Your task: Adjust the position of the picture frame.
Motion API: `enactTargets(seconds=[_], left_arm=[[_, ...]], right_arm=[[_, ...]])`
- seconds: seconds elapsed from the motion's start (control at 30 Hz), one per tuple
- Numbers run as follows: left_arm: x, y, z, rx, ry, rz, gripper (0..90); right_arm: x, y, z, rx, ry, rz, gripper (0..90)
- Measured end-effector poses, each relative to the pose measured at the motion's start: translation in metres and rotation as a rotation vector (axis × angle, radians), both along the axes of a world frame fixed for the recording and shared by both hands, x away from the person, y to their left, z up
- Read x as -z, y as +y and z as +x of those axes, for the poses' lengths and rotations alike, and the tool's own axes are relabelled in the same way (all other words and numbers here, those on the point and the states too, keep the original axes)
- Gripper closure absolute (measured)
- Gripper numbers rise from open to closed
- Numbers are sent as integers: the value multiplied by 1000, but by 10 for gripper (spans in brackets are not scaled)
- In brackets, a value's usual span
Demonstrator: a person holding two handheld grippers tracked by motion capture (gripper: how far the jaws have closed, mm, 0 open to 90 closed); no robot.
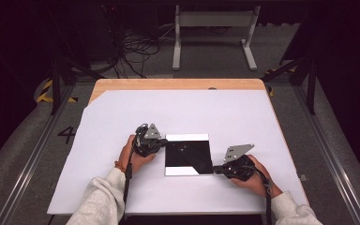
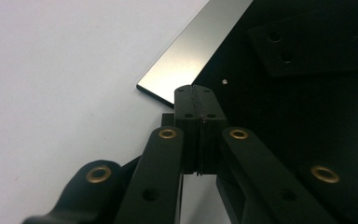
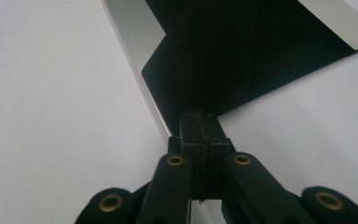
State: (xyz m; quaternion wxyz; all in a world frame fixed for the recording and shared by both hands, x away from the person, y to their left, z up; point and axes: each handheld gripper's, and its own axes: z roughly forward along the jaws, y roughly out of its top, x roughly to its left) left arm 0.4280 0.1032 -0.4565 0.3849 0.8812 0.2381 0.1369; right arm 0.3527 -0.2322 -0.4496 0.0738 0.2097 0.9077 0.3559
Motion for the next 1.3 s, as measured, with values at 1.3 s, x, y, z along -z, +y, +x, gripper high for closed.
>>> enactTargets(seconds=[1.3], left_arm=[[9,26,-74,90,37,8,870]], right_arm=[[-12,9,-16,19,-24,-169,900]])
